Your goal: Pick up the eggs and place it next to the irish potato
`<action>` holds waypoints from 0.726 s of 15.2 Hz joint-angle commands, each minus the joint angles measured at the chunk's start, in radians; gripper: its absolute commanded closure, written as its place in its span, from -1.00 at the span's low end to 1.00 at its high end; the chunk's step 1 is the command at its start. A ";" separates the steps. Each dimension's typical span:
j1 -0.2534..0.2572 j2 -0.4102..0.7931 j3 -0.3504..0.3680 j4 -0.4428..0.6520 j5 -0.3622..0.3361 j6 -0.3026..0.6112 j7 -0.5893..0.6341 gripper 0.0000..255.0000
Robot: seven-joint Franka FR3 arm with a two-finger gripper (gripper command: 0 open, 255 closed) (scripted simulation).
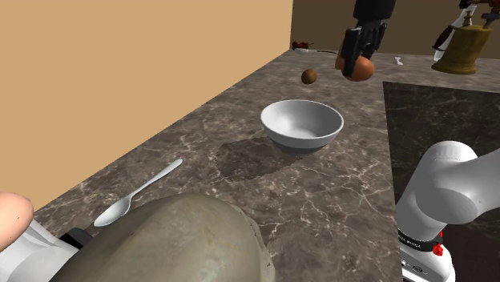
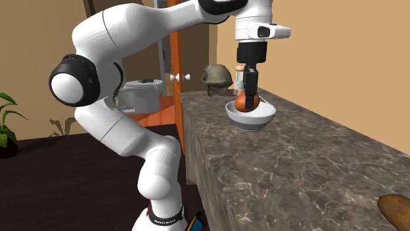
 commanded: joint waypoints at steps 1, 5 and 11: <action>-0.004 0.061 -0.025 0.033 -0.018 0.029 -0.028 1.00; -0.012 0.186 -0.072 0.112 -0.043 0.077 -0.078 1.00; -0.021 0.388 -0.139 0.271 -0.057 0.124 -0.155 1.00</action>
